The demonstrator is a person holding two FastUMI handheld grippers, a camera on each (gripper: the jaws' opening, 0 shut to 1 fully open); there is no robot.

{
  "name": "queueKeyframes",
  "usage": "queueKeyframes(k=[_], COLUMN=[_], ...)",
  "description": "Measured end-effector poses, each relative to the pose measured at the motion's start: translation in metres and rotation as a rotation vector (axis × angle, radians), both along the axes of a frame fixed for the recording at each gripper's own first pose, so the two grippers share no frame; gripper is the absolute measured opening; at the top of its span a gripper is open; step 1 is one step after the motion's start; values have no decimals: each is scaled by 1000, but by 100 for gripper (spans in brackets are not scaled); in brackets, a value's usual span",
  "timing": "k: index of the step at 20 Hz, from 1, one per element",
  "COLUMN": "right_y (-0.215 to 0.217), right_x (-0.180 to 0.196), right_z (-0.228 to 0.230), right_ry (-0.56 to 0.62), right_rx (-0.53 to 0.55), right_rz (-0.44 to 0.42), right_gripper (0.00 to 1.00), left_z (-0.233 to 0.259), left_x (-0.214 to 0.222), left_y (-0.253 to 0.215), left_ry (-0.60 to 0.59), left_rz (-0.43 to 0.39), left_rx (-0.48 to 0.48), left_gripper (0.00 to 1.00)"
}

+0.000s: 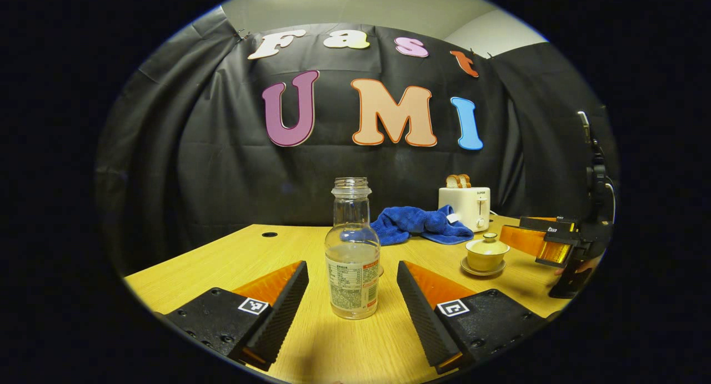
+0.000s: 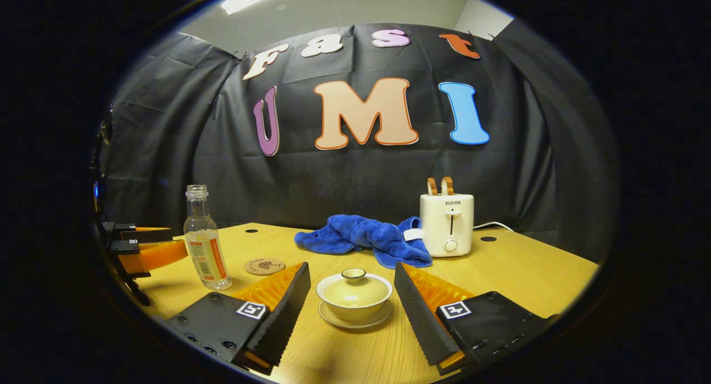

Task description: Open the teacup lid with one hand, grasp the water bottle and pour water into the teacup with the other hand; after pouring, place the water bottle on the coaster and then close the teacup lid.

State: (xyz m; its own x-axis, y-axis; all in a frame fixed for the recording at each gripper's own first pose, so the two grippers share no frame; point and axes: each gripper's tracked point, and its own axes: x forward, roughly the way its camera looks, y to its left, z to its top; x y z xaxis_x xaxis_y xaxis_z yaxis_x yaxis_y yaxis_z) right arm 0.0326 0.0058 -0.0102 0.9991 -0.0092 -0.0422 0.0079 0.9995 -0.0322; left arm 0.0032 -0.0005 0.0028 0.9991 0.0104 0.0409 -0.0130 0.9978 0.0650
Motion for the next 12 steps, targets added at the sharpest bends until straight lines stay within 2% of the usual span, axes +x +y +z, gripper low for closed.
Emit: queueKeyframes(k=[6, 7, 8, 10, 12], right_y=[6, 8, 9, 9, 5], right_x=[26, 29, 33, 40, 47], right_z=[-10, -12, -14, -17, -21], right_ry=[61, 72, 83, 99, 125], right_rx=[-27, -39, -51, -64, -67], right_rz=[13, 15, 17, 20, 6], right_gripper=[99, 99, 94, 95, 77], left_z=[0, 0, 0, 0, 0], left_x=[0, 0, 0, -1, 0], left_y=[0, 0, 1, 1, 1], left_ry=[-1, -1, 1, 0, 1], left_rz=[0, 0, 0, 0, 0], left_rx=[0, 0, 0, 0, 0], left_gripper=[91, 91, 94, 94, 94])
